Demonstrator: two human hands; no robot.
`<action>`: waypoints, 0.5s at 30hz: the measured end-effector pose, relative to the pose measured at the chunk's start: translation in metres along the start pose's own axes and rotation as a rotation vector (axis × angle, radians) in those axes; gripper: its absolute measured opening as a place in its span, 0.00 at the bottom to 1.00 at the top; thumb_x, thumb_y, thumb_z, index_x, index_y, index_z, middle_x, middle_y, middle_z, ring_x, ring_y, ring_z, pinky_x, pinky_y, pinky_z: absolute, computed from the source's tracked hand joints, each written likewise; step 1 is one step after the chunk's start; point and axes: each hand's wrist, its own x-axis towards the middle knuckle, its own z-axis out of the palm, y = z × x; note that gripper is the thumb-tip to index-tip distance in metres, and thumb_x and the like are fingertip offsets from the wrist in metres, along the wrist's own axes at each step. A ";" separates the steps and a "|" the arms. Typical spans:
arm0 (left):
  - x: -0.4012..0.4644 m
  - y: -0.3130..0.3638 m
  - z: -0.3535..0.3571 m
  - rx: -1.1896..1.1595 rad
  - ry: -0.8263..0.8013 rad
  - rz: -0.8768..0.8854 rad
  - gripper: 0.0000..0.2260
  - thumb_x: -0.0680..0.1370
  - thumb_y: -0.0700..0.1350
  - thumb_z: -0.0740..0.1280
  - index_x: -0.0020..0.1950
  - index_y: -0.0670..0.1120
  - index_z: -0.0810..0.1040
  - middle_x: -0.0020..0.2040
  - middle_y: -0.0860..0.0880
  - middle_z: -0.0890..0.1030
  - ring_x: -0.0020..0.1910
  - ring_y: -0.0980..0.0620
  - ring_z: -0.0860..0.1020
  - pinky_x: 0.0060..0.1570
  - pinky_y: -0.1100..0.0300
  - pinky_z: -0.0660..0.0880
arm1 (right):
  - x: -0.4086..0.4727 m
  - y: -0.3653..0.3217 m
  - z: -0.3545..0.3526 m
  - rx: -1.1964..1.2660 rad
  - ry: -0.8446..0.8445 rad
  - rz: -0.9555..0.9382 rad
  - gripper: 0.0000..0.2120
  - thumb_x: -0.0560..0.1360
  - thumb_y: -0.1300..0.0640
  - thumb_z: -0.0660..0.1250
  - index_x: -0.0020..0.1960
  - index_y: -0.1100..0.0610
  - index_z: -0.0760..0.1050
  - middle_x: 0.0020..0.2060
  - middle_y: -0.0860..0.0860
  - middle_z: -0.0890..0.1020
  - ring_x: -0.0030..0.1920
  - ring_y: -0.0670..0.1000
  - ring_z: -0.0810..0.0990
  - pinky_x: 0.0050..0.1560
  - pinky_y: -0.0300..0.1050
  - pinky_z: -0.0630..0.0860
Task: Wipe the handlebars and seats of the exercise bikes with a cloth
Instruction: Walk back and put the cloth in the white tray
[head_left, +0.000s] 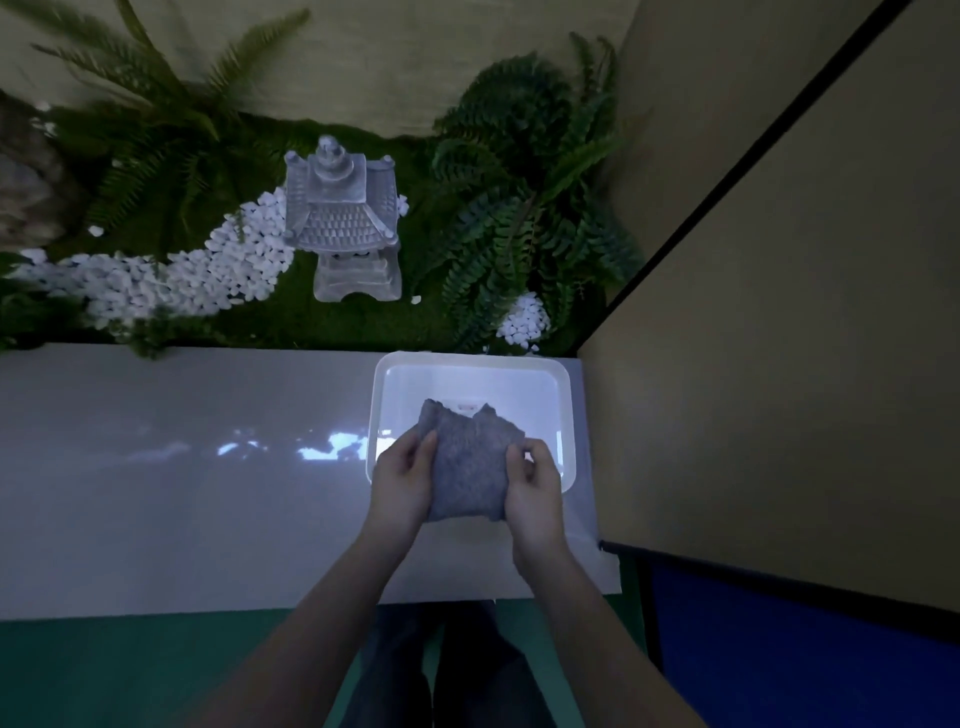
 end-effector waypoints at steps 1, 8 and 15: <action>0.009 -0.008 0.008 0.045 0.040 0.024 0.11 0.81 0.43 0.61 0.41 0.49 0.78 0.34 0.56 0.79 0.33 0.64 0.77 0.31 0.75 0.69 | 0.012 0.005 0.003 -0.050 0.015 -0.031 0.09 0.82 0.55 0.56 0.47 0.58 0.70 0.40 0.59 0.78 0.37 0.54 0.74 0.34 0.45 0.69; 0.086 -0.074 0.043 0.332 0.003 0.059 0.09 0.81 0.47 0.59 0.49 0.48 0.79 0.40 0.51 0.81 0.40 0.56 0.78 0.37 0.68 0.69 | 0.107 0.054 0.009 -0.134 0.052 0.038 0.08 0.82 0.57 0.56 0.52 0.57 0.73 0.47 0.55 0.80 0.49 0.55 0.79 0.49 0.51 0.77; 0.145 -0.132 0.067 0.283 -0.029 0.158 0.11 0.81 0.47 0.59 0.59 0.48 0.78 0.47 0.49 0.84 0.47 0.53 0.80 0.45 0.60 0.75 | 0.186 0.099 0.019 -0.267 0.037 -0.112 0.08 0.80 0.54 0.61 0.55 0.57 0.69 0.43 0.49 0.77 0.45 0.48 0.78 0.39 0.33 0.73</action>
